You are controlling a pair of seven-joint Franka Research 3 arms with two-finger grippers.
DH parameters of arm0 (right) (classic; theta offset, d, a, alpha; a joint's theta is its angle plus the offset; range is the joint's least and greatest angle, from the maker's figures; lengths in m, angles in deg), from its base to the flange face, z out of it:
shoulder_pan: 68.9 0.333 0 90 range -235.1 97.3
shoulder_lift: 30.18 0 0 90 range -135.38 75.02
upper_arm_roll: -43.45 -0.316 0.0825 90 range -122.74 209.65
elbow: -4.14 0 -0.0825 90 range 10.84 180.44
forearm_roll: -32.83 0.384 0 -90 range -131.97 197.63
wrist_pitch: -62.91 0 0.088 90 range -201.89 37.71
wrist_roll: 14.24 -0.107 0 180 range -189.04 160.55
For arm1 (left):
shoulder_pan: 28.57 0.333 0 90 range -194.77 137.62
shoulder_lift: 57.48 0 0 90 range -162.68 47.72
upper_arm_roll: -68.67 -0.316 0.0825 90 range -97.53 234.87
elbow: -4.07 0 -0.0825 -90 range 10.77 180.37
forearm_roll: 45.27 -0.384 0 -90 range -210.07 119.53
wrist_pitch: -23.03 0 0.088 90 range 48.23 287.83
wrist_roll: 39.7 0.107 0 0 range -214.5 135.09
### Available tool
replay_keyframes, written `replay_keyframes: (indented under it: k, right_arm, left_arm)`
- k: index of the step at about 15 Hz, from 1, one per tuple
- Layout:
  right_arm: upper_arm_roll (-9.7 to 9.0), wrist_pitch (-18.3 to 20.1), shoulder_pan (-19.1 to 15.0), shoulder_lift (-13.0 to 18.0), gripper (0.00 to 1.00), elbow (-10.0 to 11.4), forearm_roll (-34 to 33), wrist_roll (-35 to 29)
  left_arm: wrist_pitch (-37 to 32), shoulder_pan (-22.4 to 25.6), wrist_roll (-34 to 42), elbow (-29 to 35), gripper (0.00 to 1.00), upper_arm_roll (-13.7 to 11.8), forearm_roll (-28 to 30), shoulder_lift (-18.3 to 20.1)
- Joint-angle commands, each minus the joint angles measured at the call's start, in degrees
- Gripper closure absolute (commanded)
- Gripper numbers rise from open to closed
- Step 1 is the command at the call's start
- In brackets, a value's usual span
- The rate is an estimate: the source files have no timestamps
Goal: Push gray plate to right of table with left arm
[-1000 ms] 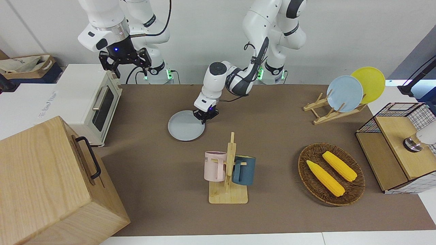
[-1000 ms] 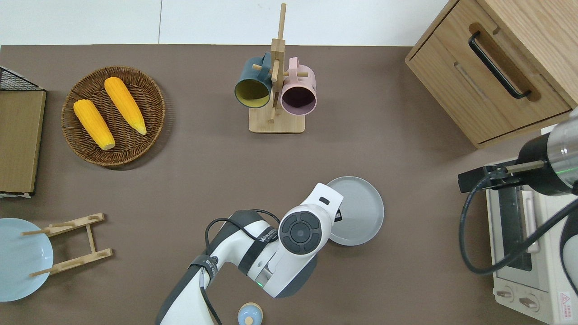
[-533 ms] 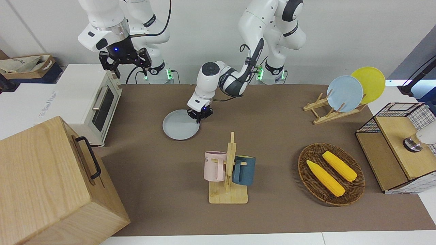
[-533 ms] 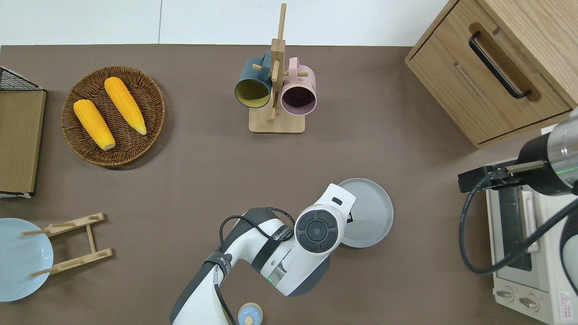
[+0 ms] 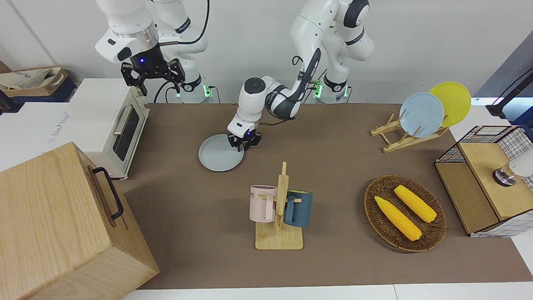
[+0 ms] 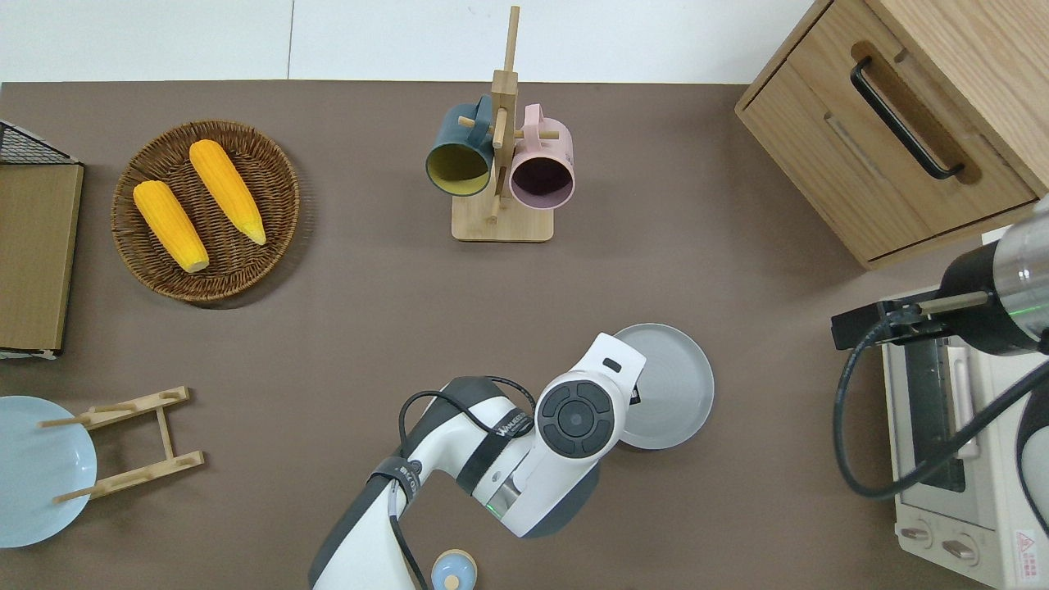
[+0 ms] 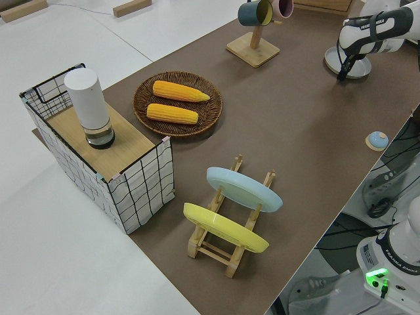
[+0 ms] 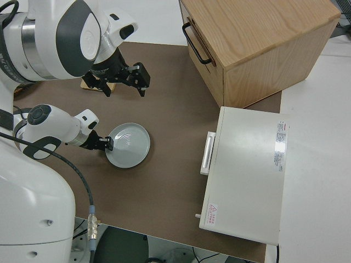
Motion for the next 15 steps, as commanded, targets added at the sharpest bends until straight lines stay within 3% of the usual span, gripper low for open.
replay_keyframes:
  k: [1, 3, 15]
  right_arm:
    - [-0.32, 0.7, -0.6, 0.4, 0.017, -0.1, 0.5, 0.1]
    - [-0.32, 0.7, -0.6, 0.4, 0.017, 0.0, 0.5, 0.1]
    - [-0.32, 0.7, -0.6, 0.4, 0.017, -0.1, 0.5, 0.1]
  left_arm:
    - [-2.7, -0.2, -0.3, -1.1, 0.1, -1.2, -1.8, -0.3]
    - [-5.1, 1.3, 0.1, -1.0, 0.02, -1.2, -1.8, 1.4]
    - [-30.1, 17.0, 22.6, -0.9, 0.01, -1.2, 3.2, 17.1]
